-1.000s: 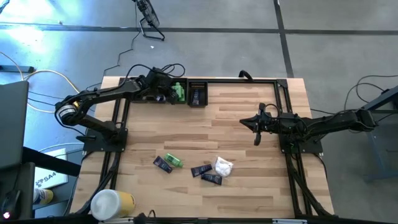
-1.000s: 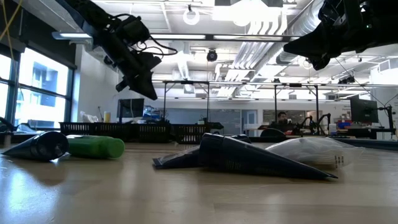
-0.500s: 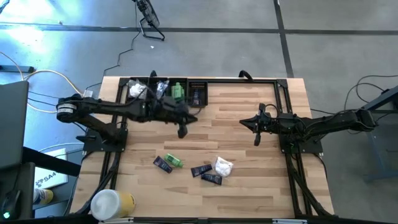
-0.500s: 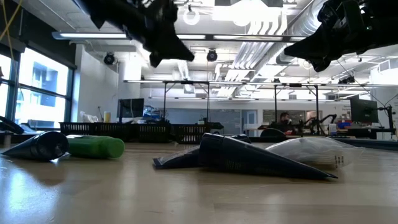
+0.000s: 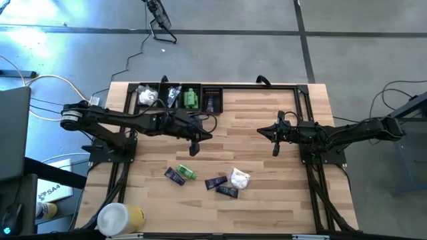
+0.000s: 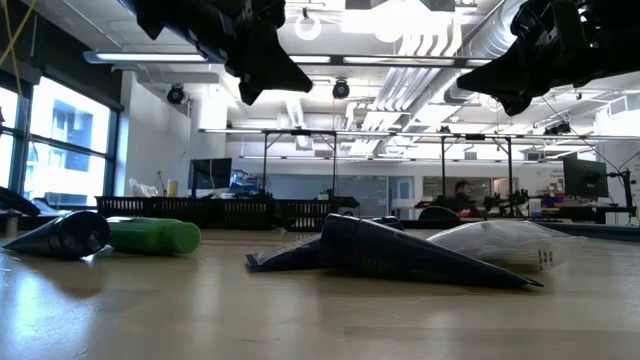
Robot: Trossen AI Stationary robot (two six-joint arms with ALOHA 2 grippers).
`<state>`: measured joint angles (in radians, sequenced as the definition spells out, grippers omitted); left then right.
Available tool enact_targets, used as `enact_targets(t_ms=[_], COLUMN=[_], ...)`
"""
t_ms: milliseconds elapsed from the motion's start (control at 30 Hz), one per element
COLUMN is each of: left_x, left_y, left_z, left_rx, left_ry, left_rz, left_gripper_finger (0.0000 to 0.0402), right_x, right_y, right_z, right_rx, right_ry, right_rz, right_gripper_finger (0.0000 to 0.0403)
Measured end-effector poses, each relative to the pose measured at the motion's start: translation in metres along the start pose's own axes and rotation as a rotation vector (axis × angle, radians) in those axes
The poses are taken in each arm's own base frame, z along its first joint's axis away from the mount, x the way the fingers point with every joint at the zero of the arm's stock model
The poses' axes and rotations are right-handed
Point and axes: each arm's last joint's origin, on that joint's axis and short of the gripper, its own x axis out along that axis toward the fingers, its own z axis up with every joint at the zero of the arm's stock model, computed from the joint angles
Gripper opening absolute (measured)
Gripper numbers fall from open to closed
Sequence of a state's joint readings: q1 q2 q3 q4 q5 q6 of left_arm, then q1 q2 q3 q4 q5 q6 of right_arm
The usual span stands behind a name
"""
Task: Pick & Place Travel size toiletries
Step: Put the shave cream into the right black bin
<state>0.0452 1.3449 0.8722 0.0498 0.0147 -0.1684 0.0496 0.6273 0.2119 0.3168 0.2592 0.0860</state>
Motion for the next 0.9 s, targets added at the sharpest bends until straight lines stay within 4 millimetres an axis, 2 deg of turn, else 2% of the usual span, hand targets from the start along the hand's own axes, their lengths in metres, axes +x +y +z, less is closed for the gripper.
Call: enact_targets(t_ms=[367, 600, 700, 767, 900], left_x=[0.0000, -0.0003, -0.0004, -0.0004, -0.0004], left_y=[-0.0001, -0.0013, -0.0013, -0.0011, -0.0010], left_z=[0.0004, 0.0069, 0.0079, 0.0079, 0.0078], left_rx=[-0.002, -0.145, -0.149, -0.130, 0.014], left_ry=[-0.003, -0.070, -0.082, -0.082, -0.083], left_rz=[-0.002, -0.023, -0.018, -0.015, -0.006], left_gripper_finger=[0.0022, 0.0022, 0.0022, 0.0022, 0.0022], right_x=[0.0000, 0.0000, -0.0001, -0.0002, -0.0004], right_y=[0.0000, -0.0009, -0.0025, -0.0032, -0.0045], right_z=[0.0000, 0.0001, 0.0003, 0.0004, 0.0005], right_rx=[0.000, 0.000, 0.000, 0.001, 0.068], right_ry=[0.000, -0.003, -0.008, -0.010, -0.019], right_rz=[0.000, -0.031, -0.086, -0.111, -0.155], right_gripper_finger=[0.0002, 0.0002, 0.0002, 0.0002, 0.0002])
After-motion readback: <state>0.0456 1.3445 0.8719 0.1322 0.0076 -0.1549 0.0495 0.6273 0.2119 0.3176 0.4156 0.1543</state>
